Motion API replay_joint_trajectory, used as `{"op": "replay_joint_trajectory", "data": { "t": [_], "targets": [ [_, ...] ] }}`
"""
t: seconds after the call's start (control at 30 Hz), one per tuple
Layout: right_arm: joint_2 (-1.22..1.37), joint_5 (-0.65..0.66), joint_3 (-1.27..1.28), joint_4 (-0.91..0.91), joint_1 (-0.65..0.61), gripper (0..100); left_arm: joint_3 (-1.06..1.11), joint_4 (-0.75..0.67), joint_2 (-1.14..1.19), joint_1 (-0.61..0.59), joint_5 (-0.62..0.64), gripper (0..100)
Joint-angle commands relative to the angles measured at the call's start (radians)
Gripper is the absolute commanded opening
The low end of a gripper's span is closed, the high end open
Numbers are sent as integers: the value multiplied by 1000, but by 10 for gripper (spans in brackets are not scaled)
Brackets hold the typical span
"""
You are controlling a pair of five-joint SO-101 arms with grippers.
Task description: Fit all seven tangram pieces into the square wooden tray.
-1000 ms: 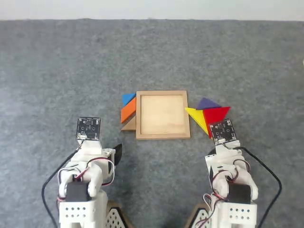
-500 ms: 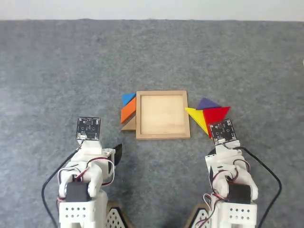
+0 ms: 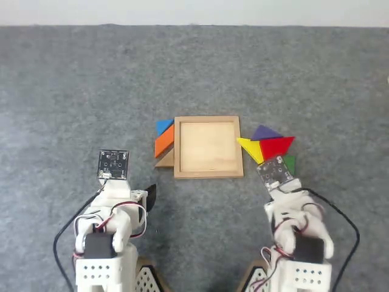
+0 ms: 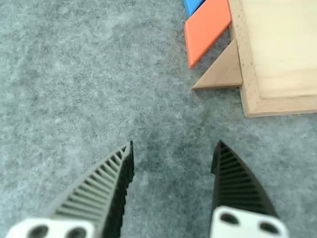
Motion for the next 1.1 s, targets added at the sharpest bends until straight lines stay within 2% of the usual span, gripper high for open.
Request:
{"op": "replay_joint_trajectory", "data": {
  "t": [0.0, 0.07, 0.27, 0.5, 0.77, 0.83, 0.93, 1.07],
  "targets": [
    [-15, -83, -167, -13, 99, 13, -7, 6, -11, 0, -8, 245],
    [-7, -210, -245, 10, 104, 13, -7, 6, -11, 0, -8, 245],
    [163, -172, -328, 13, -64, 13, -7, 6, -11, 0, -8, 245],
    [602, -269, -628, -84, -97, 13, -7, 6, -11, 0, -8, 245],
    [1314, -436, -948, -174, -96, 13, -7, 6, -11, 0, -8, 245],
    [1483, -483, -1051, -168, -97, 35, -7, 6, -11, 0, -8, 245],
    [1693, -569, -1186, -131, -96, 127, -7, 6, -11, 0, -8, 245],
    [1888, -649, -1338, -101, -104, 209, -7, 6, -11, 0, -8, 245]
  ]
}}
